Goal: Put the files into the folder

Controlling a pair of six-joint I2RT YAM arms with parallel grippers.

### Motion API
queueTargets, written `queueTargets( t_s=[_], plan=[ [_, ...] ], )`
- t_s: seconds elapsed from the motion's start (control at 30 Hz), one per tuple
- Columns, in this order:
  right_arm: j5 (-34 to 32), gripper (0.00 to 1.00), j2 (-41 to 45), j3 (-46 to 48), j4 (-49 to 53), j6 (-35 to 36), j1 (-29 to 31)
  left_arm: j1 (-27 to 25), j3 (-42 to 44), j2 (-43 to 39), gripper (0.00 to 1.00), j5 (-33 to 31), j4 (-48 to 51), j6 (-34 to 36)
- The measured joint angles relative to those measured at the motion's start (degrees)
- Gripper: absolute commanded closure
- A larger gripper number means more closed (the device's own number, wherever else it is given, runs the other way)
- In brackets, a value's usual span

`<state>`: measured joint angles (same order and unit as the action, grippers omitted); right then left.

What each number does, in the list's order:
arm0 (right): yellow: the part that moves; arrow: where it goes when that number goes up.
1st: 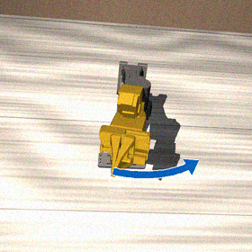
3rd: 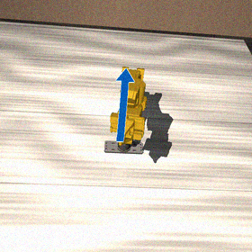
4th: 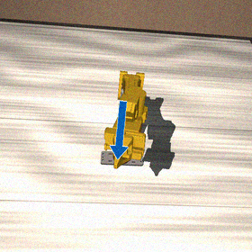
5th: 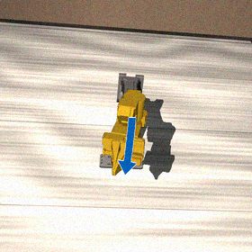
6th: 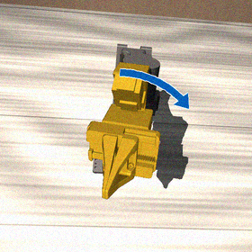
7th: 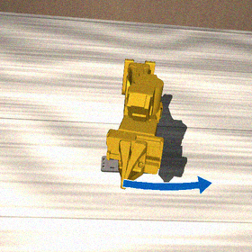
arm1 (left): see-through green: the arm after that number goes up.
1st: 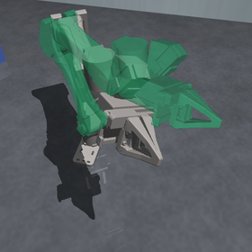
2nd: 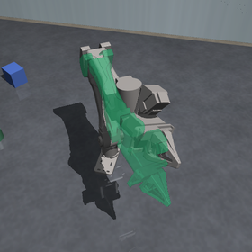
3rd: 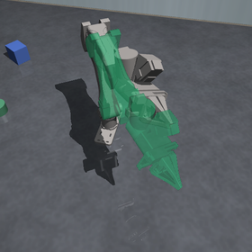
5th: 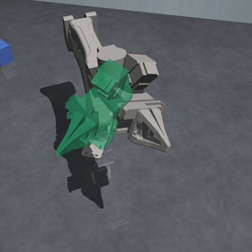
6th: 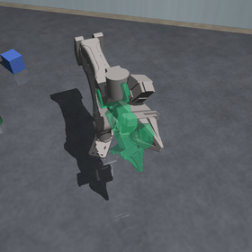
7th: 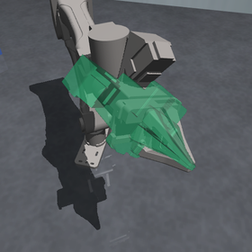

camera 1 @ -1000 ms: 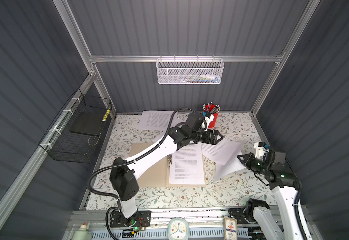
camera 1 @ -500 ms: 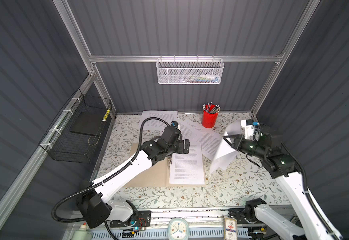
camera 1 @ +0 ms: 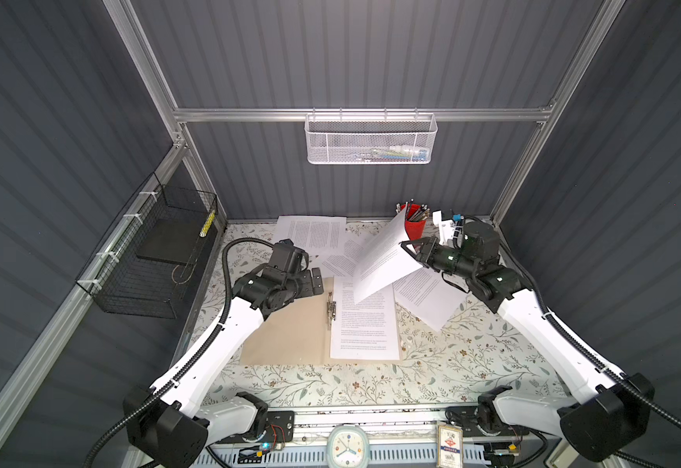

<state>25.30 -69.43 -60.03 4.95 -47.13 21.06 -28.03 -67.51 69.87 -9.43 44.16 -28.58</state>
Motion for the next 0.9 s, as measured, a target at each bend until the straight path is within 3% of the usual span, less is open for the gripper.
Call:
queueTargets(
  t_s=[0.2, 0.33, 0.63, 0.9],
  plan=[
    [-5.4, 1.0, -2.1, 19.2, -7.8, -5.0, 0.2, 0.3, 1.5, 0.1, 0.0, 0.3, 1.6, 1.6],
    [-10.8, 1.0, -6.9, 26.9, -12.0, -8.3, 3.9, 0.4, 2.5, 0.5, 0.0, 0.5, 2.1, 2.8],
    [-20.7, 1.0, -9.2, 29.4, -19.8, -13.9, 13.8, 0.4, 7.8, 0.5, 0.0, 0.7, 2.8, 4.7],
    [-26.3, 1.0, -9.0, 30.6, -20.4, -18.5, 18.2, 0.5, 9.2, 0.5, 0.0, 1.3, 2.6, 6.1]
  ],
)
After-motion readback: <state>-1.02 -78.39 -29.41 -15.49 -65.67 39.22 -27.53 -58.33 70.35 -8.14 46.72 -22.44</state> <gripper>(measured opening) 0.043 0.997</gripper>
